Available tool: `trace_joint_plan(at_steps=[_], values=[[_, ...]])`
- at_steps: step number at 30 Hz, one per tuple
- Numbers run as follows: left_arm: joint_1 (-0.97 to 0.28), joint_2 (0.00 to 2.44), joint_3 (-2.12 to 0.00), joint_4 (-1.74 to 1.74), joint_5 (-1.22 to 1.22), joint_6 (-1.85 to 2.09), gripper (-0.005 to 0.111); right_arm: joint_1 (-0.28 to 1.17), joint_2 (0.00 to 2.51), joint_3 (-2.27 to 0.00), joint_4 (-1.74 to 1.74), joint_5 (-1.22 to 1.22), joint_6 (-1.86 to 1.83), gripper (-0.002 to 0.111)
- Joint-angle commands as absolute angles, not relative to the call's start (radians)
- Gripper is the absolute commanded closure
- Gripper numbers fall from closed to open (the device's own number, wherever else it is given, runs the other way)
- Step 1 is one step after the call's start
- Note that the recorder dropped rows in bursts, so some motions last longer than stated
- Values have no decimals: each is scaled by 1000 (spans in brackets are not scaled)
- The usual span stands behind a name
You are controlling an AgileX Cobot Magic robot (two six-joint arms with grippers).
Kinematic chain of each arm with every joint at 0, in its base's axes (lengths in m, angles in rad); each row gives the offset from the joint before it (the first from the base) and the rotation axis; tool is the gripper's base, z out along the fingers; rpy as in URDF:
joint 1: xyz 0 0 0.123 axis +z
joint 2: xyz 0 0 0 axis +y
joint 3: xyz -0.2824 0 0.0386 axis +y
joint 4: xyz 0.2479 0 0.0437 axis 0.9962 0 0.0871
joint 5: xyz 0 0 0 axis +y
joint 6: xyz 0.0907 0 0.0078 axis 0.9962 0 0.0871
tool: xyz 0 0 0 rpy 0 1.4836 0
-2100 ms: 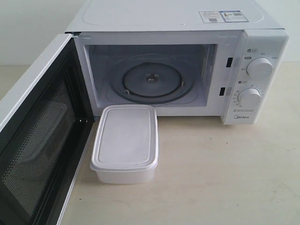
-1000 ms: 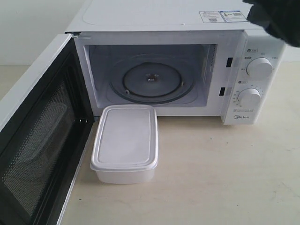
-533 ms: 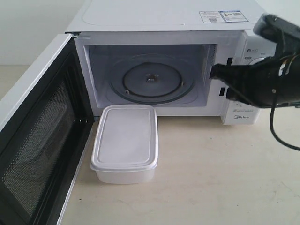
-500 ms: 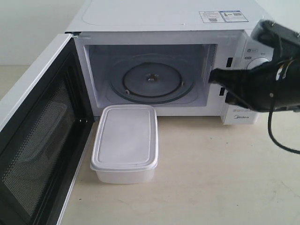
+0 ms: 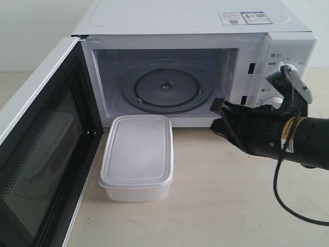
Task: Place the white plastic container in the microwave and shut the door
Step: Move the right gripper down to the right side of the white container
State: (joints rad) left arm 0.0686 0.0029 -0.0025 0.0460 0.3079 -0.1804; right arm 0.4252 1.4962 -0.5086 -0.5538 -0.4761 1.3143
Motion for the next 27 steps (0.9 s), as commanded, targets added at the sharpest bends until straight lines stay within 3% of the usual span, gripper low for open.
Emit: trace_joint_plan(at_steps=[1,11,14,15,20,27], values=[[70,0,0,42,303,-187,102,378,1592,-541,-904,-689,1647,108],[70,0,0,42,303,-187,102,343,1695,-551,-985,-763,1650,108],[70,0,0,42,303,-187,102,316,1751,-573,-1034,-864,1677,99],[70,0,0,42,303,-187,102,309,1786,-589,-1044,-900,1677,90],[70,0,0,42,303,-187,102,309,1847,-631,-1070,-908,1671,66],[70,0,0,42,303,-187,102,309,1935,-755,-1097,-929,1716,62]])
